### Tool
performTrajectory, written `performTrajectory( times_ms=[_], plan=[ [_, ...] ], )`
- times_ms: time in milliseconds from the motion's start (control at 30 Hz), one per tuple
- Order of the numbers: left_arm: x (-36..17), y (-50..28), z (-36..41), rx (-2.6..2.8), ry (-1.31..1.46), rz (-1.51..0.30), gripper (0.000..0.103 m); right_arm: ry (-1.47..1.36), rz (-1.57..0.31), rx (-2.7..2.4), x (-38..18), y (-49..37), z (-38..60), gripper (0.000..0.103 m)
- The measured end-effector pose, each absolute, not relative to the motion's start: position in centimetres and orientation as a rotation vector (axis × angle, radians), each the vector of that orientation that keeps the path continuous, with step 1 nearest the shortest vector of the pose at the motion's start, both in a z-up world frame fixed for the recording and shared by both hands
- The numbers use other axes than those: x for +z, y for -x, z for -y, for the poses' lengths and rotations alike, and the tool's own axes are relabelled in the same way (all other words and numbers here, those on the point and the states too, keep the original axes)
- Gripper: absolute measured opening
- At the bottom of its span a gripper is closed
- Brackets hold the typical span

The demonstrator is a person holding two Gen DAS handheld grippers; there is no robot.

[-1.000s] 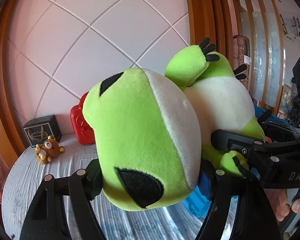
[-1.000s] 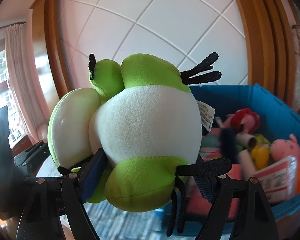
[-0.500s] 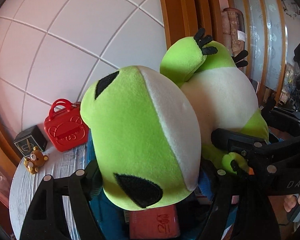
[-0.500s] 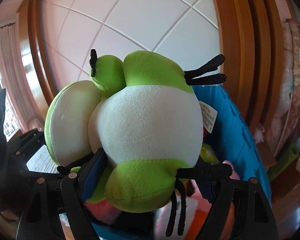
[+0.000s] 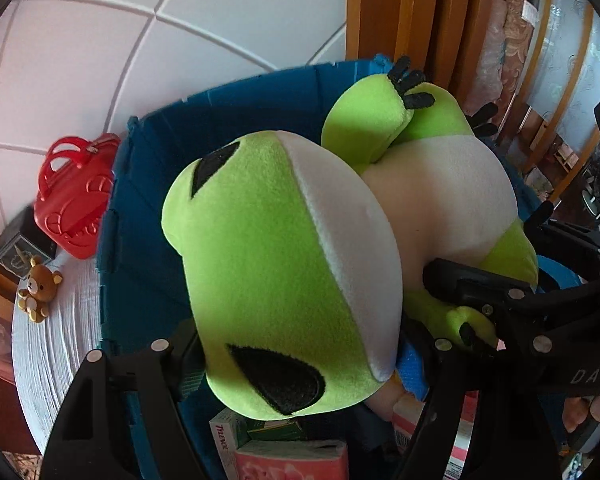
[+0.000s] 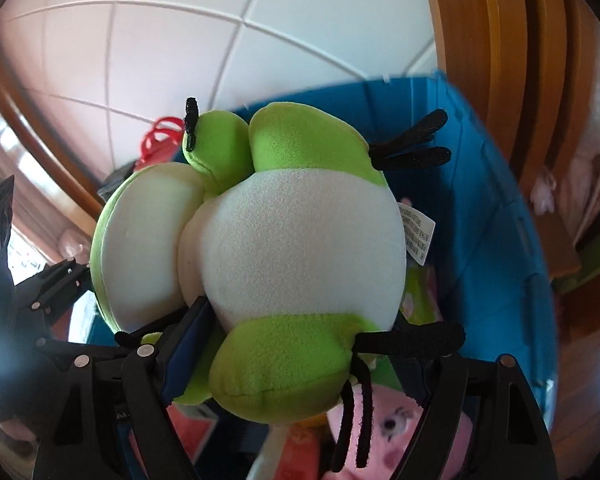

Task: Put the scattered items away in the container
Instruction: 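Lower the green frog into the crate and open both tools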

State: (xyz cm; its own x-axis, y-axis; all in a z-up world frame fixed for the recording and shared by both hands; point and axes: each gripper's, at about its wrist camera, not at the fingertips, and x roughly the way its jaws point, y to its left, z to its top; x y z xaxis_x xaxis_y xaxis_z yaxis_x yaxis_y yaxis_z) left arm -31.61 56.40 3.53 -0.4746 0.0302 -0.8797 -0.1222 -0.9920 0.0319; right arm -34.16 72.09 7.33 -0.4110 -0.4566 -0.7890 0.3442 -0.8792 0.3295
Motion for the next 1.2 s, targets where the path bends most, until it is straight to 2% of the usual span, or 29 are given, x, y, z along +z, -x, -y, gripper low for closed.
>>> performTrajectory(
  times_ms=[200,367,700,900,1133,1200],
  plan=[
    [-1.5,33.6,-55.9,2.494,1.72,-0.04,0.076,-1.529,0.176,-2.235,1.9,37.0,-72.1,0.082],
    [-3.8,33.4,-56.5,2.459,1.77,-0.085,0.081,-1.594,0.147,-2.229,-0.7,38.3,-72.6,0.085],
    [-4.2,32.2,-56.4,2.446,1.793,-0.067,0.084,-1.603,0.165,-2.217,-2.2,38.1,-73.3,0.09],
    [-2.5,30.4,-56.1,2.434,1.797,0.022,0.083,-1.602,0.158,-2.27,0.1,36.8,-73.8,0.094],
    [-0.2,25.4,-55.6,2.421,1.786,0.014,0.084,-1.498,0.093,-2.338,5.9,32.8,-74.4,0.097],
    [0.4,23.8,-55.7,2.425,1.768,0.002,0.083,-1.473,0.066,-2.348,7.1,31.1,-74.1,0.1]
  ],
)
